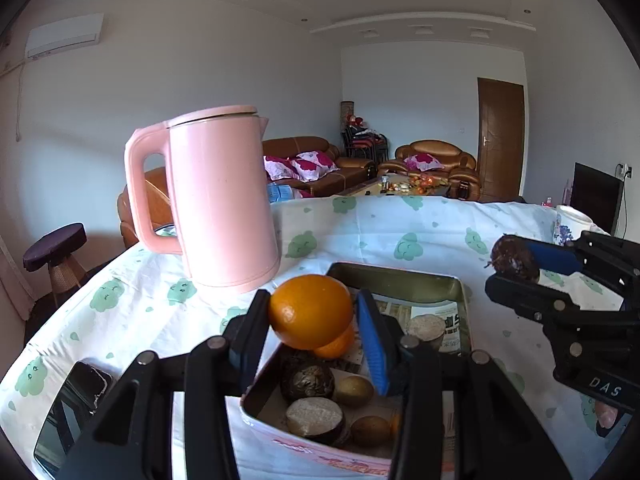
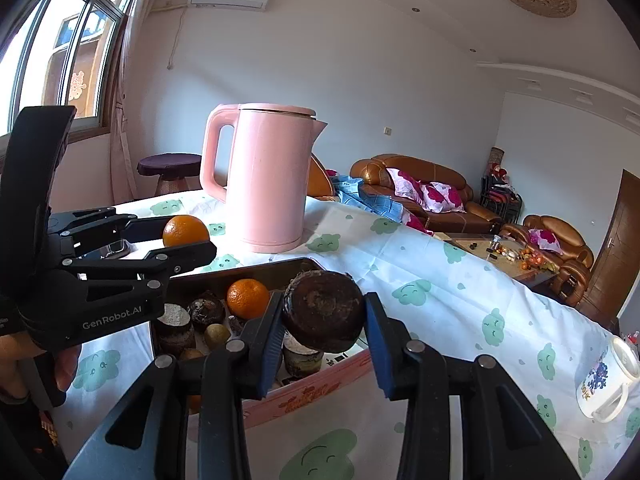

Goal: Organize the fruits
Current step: 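Lower the orange into the tin and open the left gripper while the right gripper releases the cake there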

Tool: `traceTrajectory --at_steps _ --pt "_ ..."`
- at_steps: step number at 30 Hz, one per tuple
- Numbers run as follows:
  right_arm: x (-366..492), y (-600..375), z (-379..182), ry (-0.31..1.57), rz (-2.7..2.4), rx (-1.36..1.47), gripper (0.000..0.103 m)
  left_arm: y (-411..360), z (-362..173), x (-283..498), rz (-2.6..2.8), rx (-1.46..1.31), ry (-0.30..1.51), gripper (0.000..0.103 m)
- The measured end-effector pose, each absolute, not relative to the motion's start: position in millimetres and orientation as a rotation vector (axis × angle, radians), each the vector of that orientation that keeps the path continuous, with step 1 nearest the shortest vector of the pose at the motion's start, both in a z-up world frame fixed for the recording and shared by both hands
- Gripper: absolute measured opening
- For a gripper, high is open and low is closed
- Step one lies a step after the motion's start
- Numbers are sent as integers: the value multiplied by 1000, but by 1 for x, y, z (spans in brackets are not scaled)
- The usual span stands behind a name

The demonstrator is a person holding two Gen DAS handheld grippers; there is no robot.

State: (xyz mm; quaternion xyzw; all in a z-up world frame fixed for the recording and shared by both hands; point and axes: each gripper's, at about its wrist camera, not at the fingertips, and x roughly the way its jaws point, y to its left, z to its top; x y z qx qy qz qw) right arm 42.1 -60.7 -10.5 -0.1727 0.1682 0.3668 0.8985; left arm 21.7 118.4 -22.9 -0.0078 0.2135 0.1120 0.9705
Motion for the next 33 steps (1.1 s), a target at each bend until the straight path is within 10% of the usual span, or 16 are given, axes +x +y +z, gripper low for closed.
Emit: traceTrajectory --at_steps 33 --pt "29 -1 -45 437 859 -436 41 152 -45 23 254 -47 522 45"
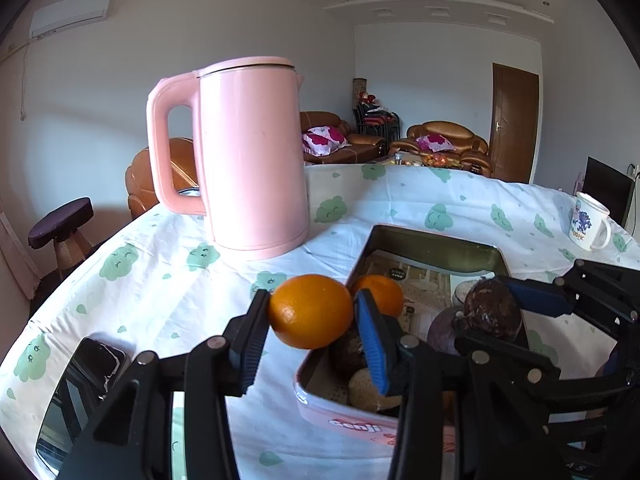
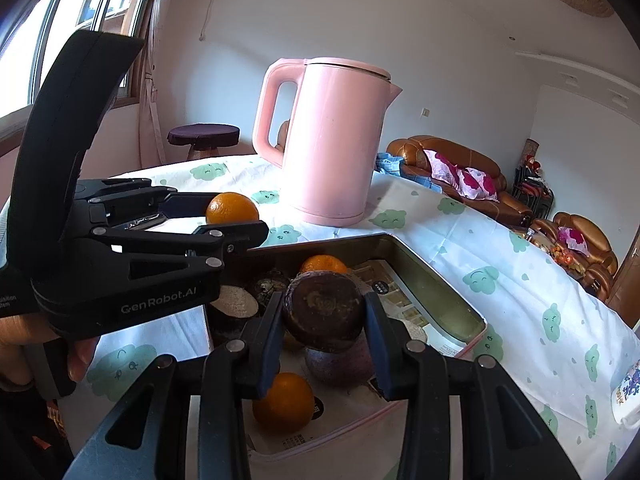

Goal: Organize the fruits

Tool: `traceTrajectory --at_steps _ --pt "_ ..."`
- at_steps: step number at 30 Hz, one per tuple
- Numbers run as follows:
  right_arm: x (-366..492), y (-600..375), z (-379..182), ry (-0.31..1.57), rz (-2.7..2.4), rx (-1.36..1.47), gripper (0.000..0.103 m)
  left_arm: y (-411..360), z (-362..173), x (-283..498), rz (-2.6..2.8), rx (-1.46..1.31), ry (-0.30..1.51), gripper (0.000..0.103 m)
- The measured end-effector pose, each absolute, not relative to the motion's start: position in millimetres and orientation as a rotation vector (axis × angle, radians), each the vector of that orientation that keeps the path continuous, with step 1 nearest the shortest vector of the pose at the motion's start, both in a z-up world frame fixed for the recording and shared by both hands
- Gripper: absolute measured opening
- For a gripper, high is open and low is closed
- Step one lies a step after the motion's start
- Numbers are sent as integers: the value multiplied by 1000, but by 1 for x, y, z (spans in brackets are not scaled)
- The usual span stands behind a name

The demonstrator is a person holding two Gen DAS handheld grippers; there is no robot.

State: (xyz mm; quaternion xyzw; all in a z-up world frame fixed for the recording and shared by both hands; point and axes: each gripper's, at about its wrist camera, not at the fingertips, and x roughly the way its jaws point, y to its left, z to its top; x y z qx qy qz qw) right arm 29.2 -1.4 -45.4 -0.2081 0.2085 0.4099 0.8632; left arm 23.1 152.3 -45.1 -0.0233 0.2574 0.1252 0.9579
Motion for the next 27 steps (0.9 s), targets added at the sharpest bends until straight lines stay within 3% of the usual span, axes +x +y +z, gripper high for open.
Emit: traceTrajectory --at_steps 8,12,24,27 --pt "34 1 -53 495 862 -445 41 151 -46 26 253 -39 539 47" --pt "34 -1 -53 493 851 -444 52 148 -45 23 266 -27 525 70" --pt "33 -28 -40 458 802 -374 54 151 -25 5 280 -69 431 92" --pt "36 -43 -35 451 763 -344 55 151 -20 2 278 -75 417 92"
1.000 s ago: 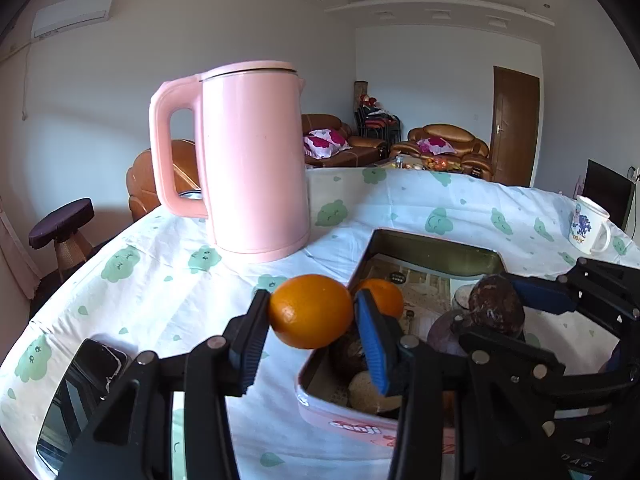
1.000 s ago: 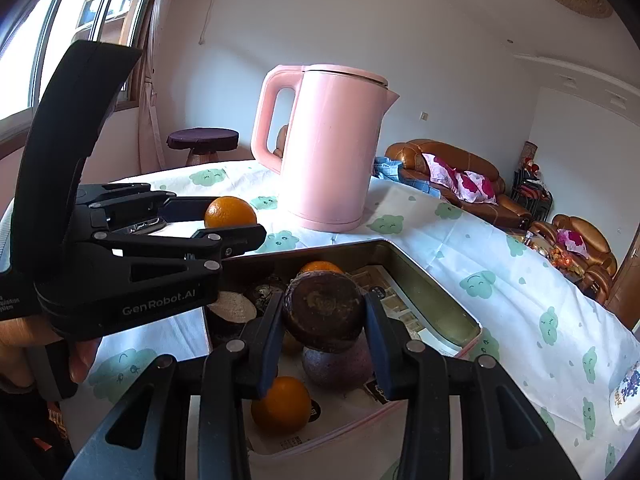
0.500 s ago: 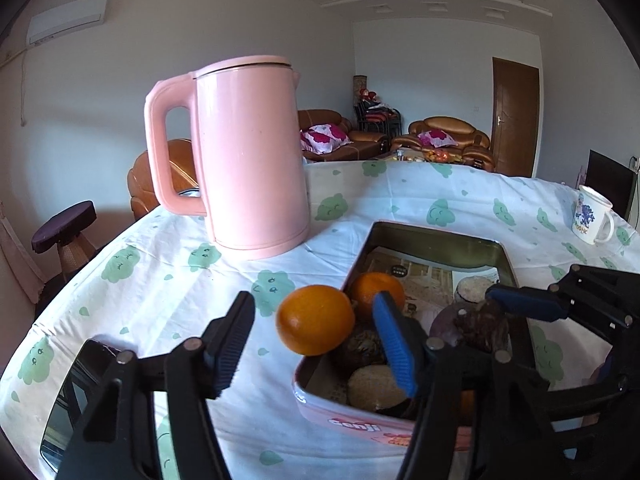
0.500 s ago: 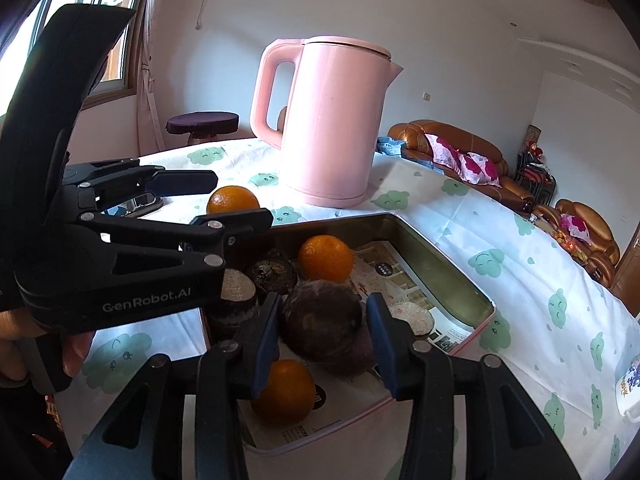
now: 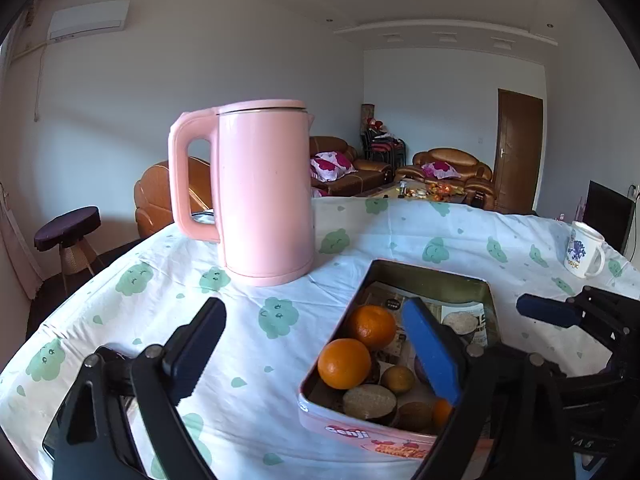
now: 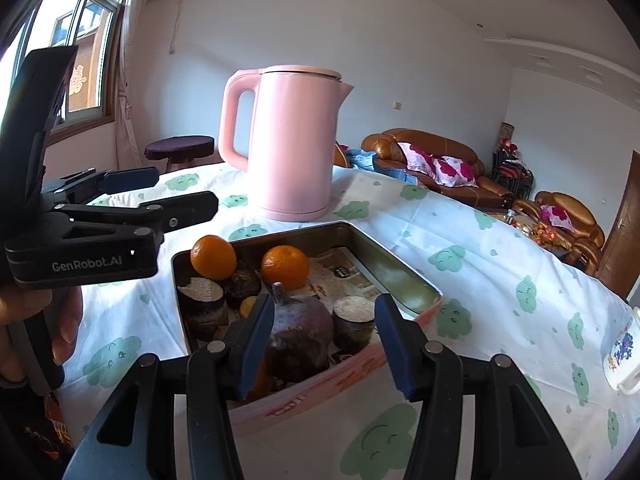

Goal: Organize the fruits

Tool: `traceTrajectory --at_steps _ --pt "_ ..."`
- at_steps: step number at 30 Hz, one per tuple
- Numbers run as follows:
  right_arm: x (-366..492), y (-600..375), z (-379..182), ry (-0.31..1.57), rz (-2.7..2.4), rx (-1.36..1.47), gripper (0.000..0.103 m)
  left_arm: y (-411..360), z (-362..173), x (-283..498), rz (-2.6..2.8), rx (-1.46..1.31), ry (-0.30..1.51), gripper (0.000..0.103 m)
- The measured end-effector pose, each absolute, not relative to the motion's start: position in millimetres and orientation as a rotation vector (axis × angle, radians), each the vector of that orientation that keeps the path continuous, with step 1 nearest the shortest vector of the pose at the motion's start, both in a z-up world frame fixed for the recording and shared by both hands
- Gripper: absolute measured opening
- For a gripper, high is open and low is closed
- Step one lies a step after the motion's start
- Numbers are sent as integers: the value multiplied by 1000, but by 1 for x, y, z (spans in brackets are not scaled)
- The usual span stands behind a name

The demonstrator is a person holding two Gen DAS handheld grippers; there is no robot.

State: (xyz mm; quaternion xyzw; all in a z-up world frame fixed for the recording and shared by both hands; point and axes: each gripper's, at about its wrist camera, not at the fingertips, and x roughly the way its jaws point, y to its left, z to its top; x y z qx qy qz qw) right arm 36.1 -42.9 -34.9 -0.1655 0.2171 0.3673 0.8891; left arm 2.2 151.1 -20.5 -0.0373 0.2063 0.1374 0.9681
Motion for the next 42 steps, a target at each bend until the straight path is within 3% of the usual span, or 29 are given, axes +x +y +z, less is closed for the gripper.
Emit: traceTrajectory --at_steps 5,9,42 --pt "38 -70 -20 427 710 -275 55 143 -14 -3 269 -62 395 95" --pt "36 -87 -10 390 666 -253 65 133 -9 -6 258 -42 378 98" --pt "32 -120 -2 372 622 -187 66 107 -5 -6 222 9 376 101"
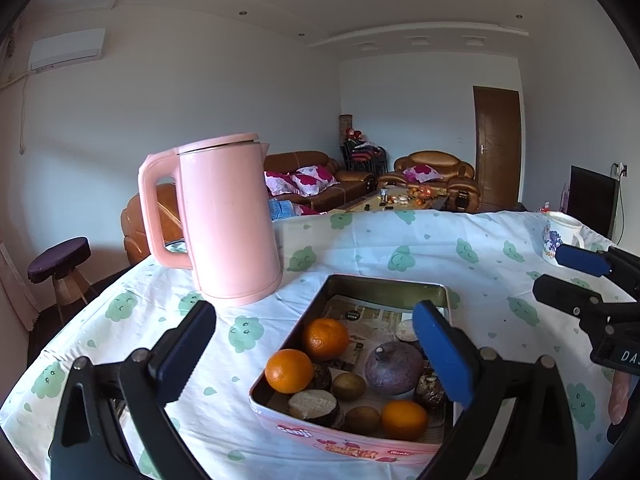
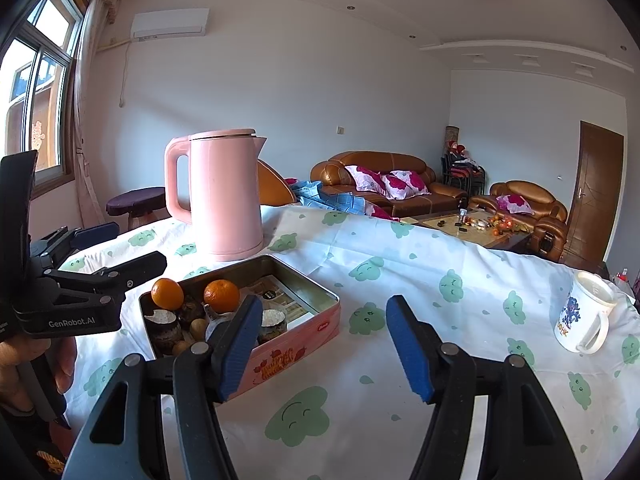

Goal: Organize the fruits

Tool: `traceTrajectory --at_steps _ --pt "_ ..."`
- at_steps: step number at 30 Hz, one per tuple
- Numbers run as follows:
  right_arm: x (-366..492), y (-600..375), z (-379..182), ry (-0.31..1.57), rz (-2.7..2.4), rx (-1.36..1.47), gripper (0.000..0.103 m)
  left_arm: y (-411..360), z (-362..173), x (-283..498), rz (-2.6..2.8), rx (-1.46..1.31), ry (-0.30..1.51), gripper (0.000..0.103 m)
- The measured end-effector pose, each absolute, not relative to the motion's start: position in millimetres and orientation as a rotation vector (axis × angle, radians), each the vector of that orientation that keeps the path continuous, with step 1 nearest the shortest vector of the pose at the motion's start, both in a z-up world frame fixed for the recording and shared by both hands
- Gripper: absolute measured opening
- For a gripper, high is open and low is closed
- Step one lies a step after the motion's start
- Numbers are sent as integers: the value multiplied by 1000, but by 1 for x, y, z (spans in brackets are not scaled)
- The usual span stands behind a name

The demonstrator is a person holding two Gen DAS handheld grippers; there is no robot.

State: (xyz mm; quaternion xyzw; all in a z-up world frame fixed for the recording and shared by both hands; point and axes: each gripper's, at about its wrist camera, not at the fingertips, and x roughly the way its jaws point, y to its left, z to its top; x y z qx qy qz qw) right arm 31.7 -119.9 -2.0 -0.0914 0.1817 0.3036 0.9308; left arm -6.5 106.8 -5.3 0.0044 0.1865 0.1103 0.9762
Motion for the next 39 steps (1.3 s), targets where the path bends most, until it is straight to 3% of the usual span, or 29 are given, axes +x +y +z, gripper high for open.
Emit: traceTrajectory --at_steps 39 --pt "27 -132 -3 354 588 -207 66 91 -3 -6 157 29 363 103"
